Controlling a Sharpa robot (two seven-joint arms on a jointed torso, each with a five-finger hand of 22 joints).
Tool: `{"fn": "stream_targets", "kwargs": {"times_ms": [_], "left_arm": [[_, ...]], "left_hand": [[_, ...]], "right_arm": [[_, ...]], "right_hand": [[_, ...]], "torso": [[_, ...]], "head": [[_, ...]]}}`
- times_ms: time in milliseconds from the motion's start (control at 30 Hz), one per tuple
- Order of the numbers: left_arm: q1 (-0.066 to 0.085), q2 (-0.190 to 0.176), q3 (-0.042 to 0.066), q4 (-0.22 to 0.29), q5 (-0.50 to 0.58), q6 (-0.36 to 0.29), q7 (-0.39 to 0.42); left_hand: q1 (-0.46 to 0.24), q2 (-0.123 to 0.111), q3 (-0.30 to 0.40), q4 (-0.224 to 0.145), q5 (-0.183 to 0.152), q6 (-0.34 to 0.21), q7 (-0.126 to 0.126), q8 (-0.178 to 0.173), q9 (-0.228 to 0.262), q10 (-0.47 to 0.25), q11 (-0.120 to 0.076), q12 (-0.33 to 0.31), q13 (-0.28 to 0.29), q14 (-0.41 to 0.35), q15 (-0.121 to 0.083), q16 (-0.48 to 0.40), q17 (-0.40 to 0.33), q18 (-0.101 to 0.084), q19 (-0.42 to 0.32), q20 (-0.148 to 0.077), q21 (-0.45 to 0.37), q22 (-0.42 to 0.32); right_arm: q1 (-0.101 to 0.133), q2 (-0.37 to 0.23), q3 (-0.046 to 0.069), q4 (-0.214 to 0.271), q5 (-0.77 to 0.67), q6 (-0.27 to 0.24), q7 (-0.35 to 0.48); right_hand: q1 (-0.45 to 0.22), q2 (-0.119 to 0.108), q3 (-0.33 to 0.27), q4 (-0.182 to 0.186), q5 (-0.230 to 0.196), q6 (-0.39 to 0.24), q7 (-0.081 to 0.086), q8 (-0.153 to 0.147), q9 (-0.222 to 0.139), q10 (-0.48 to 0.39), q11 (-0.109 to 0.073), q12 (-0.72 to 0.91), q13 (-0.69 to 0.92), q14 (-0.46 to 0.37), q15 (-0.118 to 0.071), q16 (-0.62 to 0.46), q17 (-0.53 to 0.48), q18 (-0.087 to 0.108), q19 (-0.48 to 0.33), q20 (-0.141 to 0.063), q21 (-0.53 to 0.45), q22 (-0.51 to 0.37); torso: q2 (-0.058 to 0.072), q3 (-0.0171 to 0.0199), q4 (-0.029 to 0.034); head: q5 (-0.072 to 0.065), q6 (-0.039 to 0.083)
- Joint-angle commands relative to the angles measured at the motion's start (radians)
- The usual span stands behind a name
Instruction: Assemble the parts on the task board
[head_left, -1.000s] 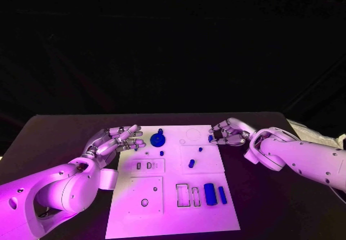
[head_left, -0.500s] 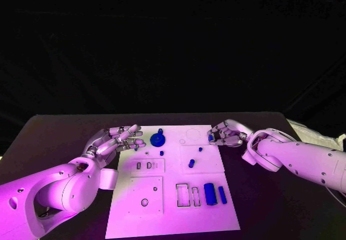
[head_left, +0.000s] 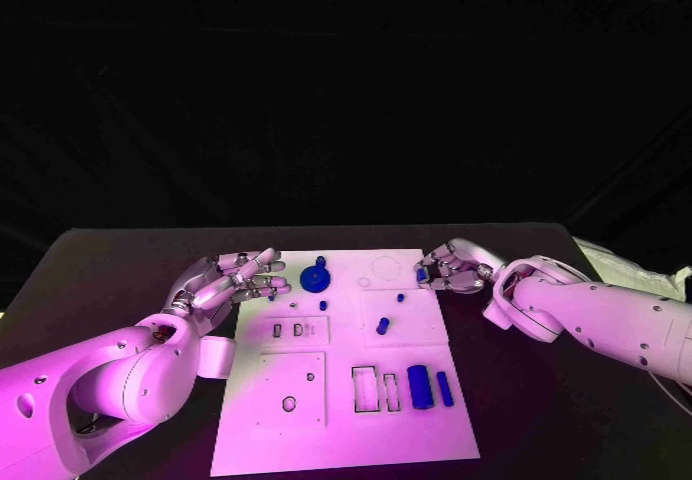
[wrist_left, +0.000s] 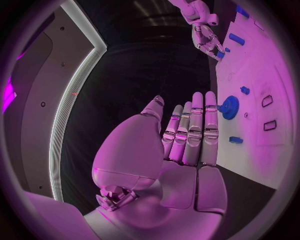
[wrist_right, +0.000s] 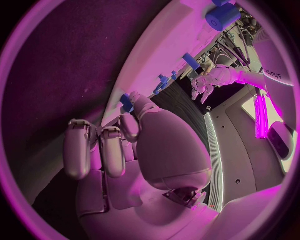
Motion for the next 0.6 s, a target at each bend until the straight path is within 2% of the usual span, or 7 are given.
{"fn": "stream_targets", "kwargs": {"times_ms": [33,300,467,600], "left_arm": [[0.0,0.001,0.0,0.002,0.0,0.011,0.013],[0.0,0.001,0.0,0.002,0.0,0.012,0.013],[0.0,0.0,0.0,0.002,0.0,0.011,0.013],[0.0,0.0,0.0,0.002,0.0,0.01,0.013]], "left_hand": [[0.008,0.004,-0.001,-0.006,-0.005,-0.002,0.004,-0.004,-0.001,-0.003,0.003,-0.004,-0.001,-0.005,0.0,-0.003,0.001,0.009,0.003,0.006,-0.005,-0.002],[0.008,0.004,-0.001,-0.006,-0.005,-0.002,0.004,-0.004,-0.001,-0.003,0.003,-0.004,-0.001,-0.005,0.0,-0.003,0.001,0.009,0.003,0.006,-0.005,-0.002],[0.008,0.004,-0.001,-0.006,-0.005,-0.002,0.004,-0.004,-0.001,-0.003,0.003,-0.004,-0.001,-0.005,0.0,-0.003,0.001,0.009,0.003,0.006,-0.005,-0.002],[0.008,0.004,-0.001,-0.006,-0.005,-0.002,0.004,-0.004,-0.001,-0.003,0.003,-0.004,-0.001,-0.005,0.0,-0.003,0.001,0.009,0.003,0.006,-0.005,-0.002]], "right_arm": [[-0.002,0.001,0.0,-0.004,-0.006,0.012,-0.006],[-0.002,0.004,0.0,-0.009,0.001,-0.009,0.005],[-0.002,0.007,0.0,-0.004,0.056,-0.023,0.019],[-0.001,0.009,0.0,0.007,0.084,-0.036,0.021]], "right_hand": [[-0.003,0.013,0.008,-0.005,-0.008,0.01,-0.001,0.008,0.002,0.008,-0.001,0.008,0.003,0.083,-0.009,0.003,0.153,-0.01,0.005,-0.004,0.005,0.001],[0.002,0.028,0.029,-0.014,-0.03,0.033,-0.008,0.016,0.003,0.018,-0.007,0.018,0.014,0.084,-0.014,0.004,0.156,-0.01,0.007,-0.009,0.006,0.004],[-0.005,0.056,0.055,-0.016,-0.102,0.071,-0.023,0.035,0.01,0.043,-0.018,0.049,0.043,0.085,-0.022,0.007,0.161,-0.011,0.009,-0.016,0.008,0.009],[-0.015,0.065,0.06,-0.016,-0.118,0.091,-0.032,0.045,0.014,0.065,-0.025,0.078,0.071,0.086,-0.028,0.008,0.164,-0.012,0.011,-0.021,0.01,0.013]], "torso": [[0.0,0.0001,-0.0002],[-0.001,0.0006,0.0005],[0.0,0.0007,-0.001],[-0.001,0.0001,0.0007]], "head": [[-0.001,-0.001],[-0.002,-0.001],[0.0,-0.002],[-0.003,-0.002]]}}
